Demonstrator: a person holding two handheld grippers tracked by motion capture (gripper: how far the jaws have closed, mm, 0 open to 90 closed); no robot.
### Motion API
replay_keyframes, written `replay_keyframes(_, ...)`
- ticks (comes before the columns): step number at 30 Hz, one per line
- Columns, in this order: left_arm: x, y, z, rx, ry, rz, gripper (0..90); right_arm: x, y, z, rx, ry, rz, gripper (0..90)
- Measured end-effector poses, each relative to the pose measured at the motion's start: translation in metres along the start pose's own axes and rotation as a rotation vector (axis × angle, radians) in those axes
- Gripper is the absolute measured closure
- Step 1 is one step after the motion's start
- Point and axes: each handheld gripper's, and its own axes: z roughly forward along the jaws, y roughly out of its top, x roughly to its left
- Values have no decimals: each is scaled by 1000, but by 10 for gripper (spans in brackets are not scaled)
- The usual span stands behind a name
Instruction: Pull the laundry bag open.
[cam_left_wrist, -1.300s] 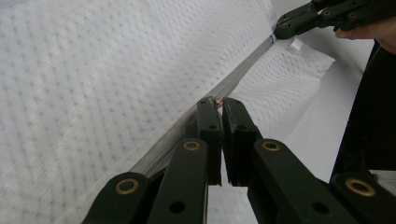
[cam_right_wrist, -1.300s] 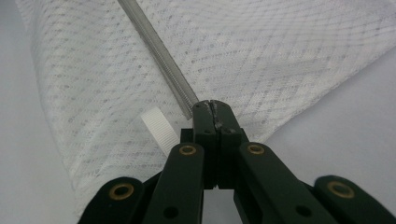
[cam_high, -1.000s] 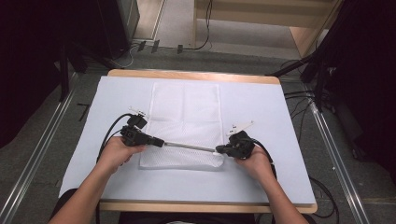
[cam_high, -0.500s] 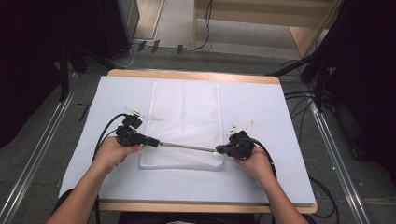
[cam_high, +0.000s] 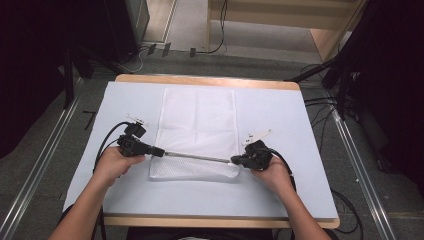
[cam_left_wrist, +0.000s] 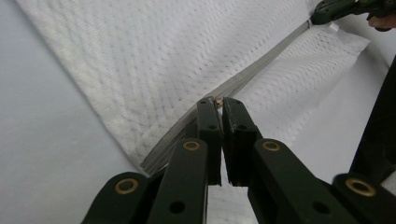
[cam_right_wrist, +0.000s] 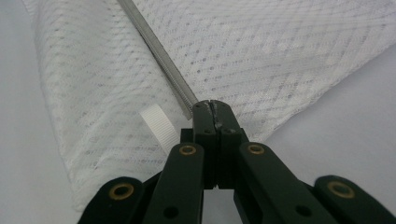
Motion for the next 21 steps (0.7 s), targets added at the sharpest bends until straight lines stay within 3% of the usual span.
replay_keyframes(2, 2, 0, -1, 2, -19, -2, 881, 0, 0, 0, -1, -1, -1, 900)
replay_keyframes(8, 5, -3, -4, 7, 1, -13, 881, 0, 1, 0, 2, 1, 0, 900)
replay_keyframes(11, 11, -6, -8, -2, -34, -29, 880, 0, 1, 0, 1, 4, 0, 900)
replay_keyframes(16, 10, -7, -9, 5, -29, -22, 881, -1, 1, 0, 6, 7, -7, 900)
replay_keyframes(18, 10, -7, -9, 6, -27, -25, 880, -1, 1, 1, 6, 9, -3, 900)
replay_keyframes(20, 11, -8, -10, 10, 3, -34, 881, 0, 2, 1, 8, 8, -5, 900)
replay_keyframes(21, 13, -9, -11, 7, -8, -43, 881, -1, 2, 1, 8, 9, -4, 900)
